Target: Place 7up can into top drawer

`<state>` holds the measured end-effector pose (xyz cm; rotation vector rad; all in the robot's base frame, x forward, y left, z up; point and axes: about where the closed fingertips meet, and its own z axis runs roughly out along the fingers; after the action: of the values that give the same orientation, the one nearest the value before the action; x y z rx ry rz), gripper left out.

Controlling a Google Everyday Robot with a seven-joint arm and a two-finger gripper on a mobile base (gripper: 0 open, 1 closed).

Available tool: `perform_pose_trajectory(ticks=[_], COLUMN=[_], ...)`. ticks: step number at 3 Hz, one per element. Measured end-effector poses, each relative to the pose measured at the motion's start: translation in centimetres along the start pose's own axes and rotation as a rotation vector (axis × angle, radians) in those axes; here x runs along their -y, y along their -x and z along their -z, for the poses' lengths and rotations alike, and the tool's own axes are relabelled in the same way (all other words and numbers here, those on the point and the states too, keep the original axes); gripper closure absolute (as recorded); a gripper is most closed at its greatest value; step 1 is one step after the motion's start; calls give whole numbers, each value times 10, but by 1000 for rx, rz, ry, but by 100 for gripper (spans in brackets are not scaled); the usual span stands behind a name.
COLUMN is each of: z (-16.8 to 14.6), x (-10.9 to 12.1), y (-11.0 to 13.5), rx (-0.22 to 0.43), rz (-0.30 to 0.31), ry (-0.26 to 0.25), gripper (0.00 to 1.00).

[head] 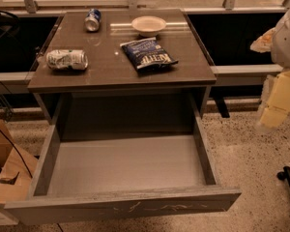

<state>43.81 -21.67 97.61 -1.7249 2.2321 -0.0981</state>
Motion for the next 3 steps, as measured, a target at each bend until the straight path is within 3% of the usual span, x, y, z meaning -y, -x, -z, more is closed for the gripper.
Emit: perform_pose_trajectory(ticks=[1,3], z=[0,-33], x=[0,19], y=[0,74], rx=[0,101], rz=[0,112], ry=[0,16], gripper=[0,0])
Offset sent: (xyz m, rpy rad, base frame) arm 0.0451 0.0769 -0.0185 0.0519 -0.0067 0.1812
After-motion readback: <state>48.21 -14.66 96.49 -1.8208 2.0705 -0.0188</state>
